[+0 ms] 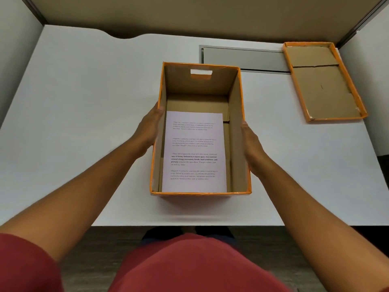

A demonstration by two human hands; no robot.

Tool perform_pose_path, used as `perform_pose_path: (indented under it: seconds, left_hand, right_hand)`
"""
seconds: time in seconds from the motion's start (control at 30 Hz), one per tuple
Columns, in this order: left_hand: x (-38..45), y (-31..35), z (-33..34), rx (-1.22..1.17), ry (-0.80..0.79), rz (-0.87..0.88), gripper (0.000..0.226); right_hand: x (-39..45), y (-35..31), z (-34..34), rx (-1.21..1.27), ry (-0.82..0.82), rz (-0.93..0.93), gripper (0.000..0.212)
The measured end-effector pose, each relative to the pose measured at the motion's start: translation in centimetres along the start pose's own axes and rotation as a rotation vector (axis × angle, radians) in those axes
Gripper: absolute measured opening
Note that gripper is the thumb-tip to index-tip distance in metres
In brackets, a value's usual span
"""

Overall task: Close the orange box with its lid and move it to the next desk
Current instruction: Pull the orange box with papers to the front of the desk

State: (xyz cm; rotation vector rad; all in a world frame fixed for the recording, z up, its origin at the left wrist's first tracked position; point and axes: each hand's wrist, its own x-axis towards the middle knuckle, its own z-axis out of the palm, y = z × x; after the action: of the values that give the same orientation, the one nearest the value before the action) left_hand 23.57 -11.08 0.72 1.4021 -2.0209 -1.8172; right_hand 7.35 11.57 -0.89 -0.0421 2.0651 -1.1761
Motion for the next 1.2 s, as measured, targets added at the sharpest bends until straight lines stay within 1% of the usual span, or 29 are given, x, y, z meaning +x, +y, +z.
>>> perform_pose_path:
  seconds: [0.07,0.13,0.17,0.27,0.37,0.47,0.63,0.77,0.87,1.07,1.2]
  left_hand:
    - [0.1,0.3,-0.7,-0.011,-0.001,-0.002,0.054]
    - [0.4,0.6,-1.3,-0.04,-0.004,-0.011,0.056]
    - [0.3,0.8,-1.3,-0.065,-0.02,-0.023,0.057]
    - [-0.4,1.6,-0.6,-0.121,-0.067,-0.028,0.059]
    - [-0.7,1.3,-0.5,-0.121,-0.05,-0.017,0.059]
    - [-0.6,-0.1,-1.6,-0.1,-0.039,-0.031,0.063]
    - [-1.6,-1.6,-2.5,-0.088,-0.019,-0.017,0.061]
    - [-1.9,-1.8,-2.5,-0.079,-0.02,-0.007,0.059]
    - [-2.0,-1.8,-2.5,-0.081,-0.012,0.006,0.059]
    - [-1.9,-1.3,-2.3,-0.109,-0.001,0.011,0.056]
    - [-1.7,-1.4,-2.6,-0.086,0.002,0.004,0.057]
  right_hand:
    - [-0.2,-0.9,-0.5,0.014,-0.018,0.037,0.07]
    - [0.1,-2.0,-1.0,0.026,-0.012,0.047,0.052]
    - [0.3,-2.6,-1.0,0.045,-0.01,0.043,0.049]
    - [0.2,-3.5,0.0,0.099,-0.028,0.014,0.052]
    - [0.2,-2.9,1.0,0.108,-0.005,0.027,0.068]
    - [-0.8,-2.3,2.1,0.095,0.001,0.05,0.073]
    - [-2.1,-0.9,3.3,0.074,0.044,0.078,0.07]
    - [-2.3,-0.7,3.6,0.042,0.076,0.083,0.071]
    - [-2.4,-0.9,3.8,0.02,0.094,0.073,0.068]
    - [-1.9,-1.3,3.9,0.002,0.09,0.077,0.07]
    - [-1.5,-1.3,4.0,0.004,0.097,0.075,0.071]
